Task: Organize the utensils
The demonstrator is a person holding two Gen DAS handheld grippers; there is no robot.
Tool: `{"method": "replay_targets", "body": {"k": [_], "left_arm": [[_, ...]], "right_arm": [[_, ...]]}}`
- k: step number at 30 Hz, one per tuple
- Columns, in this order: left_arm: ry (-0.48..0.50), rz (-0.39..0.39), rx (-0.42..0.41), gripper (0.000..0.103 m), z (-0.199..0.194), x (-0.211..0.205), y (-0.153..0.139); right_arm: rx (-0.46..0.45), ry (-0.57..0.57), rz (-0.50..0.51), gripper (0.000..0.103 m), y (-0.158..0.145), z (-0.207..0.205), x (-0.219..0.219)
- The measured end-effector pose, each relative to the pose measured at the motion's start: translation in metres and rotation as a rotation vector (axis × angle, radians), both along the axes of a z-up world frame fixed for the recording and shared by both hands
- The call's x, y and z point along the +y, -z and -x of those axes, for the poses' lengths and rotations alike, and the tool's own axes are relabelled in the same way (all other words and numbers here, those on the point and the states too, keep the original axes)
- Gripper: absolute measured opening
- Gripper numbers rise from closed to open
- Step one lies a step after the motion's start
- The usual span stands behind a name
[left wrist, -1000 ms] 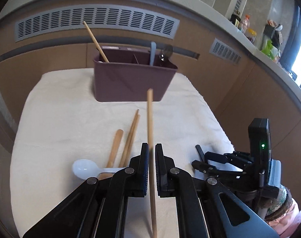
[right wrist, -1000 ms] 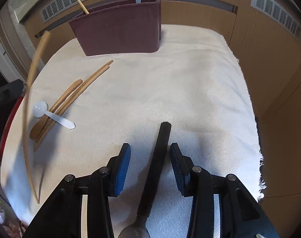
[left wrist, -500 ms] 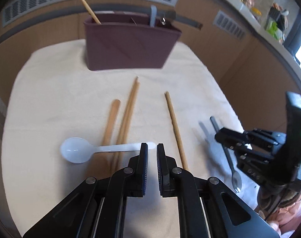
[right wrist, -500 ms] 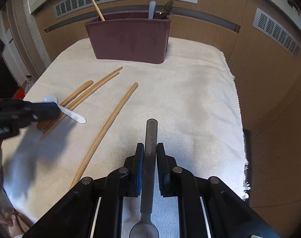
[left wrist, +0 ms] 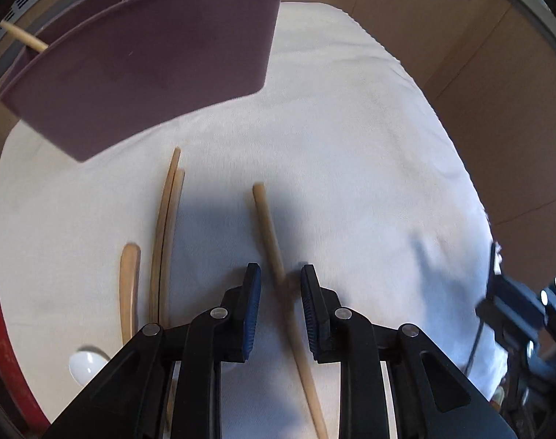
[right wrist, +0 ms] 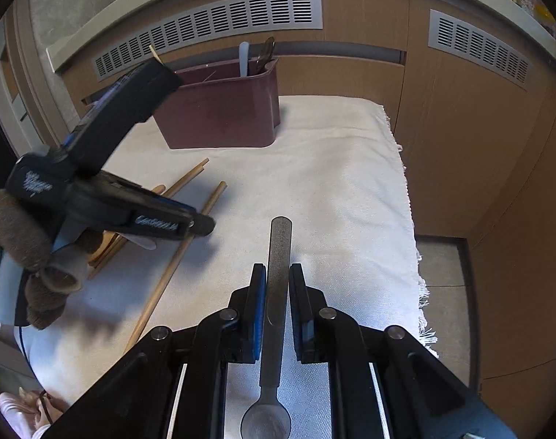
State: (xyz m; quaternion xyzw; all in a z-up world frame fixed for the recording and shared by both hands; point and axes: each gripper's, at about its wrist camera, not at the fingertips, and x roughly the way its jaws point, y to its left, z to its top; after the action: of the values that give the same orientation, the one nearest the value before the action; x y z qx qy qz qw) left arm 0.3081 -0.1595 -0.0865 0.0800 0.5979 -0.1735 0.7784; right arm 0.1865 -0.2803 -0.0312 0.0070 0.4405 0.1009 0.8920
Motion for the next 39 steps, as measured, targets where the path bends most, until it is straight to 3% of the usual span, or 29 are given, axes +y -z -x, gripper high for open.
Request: {"method": "replay_targets", "body": {"k": [4, 7, 11, 16, 19, 24, 26, 34, 38, 39], "left_arm": [[-0.023, -0.017, -0.04, 0.009, -0.002, -0.01, 0.0], [-0.038, 0.061, -0.069, 0.008, 0.009, -0.003, -0.007], [-0.099, 0.205, -0.218, 0.007, 0.045, 0.033, -0.04], [-0.159, 0.304, -0.412, 0.007, 0.099, 0.074, -0.084], [-0.184, 0.337, -0.522, 0.007, 0.122, 0.094, -0.111], [-0.175, 0.354, -0.617, 0.007, 0.136, 0.106, -0.145], [-0.178, 0.343, -0.602, 0.007, 0.131, 0.109, -0.144], [-0.212, 0.299, -0.259, 0.014, 0.091, 0.113, -0.073], [-0.259, 0.253, -0.227, 0.02, 0.086, 0.118, -0.051], [-0.265, 0.244, -0.243, 0.025, 0.087, 0.122, -0.051]], "right_arm": [[-0.012, 0.013, -0.027, 0.012, 0.001, 0.001, -0.006], [-0.026, 0.021, -0.04, 0.012, -0.002, 0.003, -0.008], [-0.058, 0.016, -0.039, 0.012, -0.011, 0.006, -0.005], [-0.124, 0.004, -0.034, 0.011, -0.035, 0.012, 0.005], [-0.171, -0.006, -0.031, 0.011, -0.049, 0.017, 0.014], [-0.217, -0.027, -0.005, 0.007, -0.067, 0.02, 0.029], [-0.216, -0.028, -0.001, 0.007, -0.07, 0.02, 0.032], [-0.188, -0.033, 0.012, 0.007, -0.064, 0.016, 0.032], [-0.123, -0.082, 0.039, 0.008, -0.041, 0.003, 0.039], [-0.111, -0.087, 0.047, 0.008, -0.035, 0.0, 0.04]]}}
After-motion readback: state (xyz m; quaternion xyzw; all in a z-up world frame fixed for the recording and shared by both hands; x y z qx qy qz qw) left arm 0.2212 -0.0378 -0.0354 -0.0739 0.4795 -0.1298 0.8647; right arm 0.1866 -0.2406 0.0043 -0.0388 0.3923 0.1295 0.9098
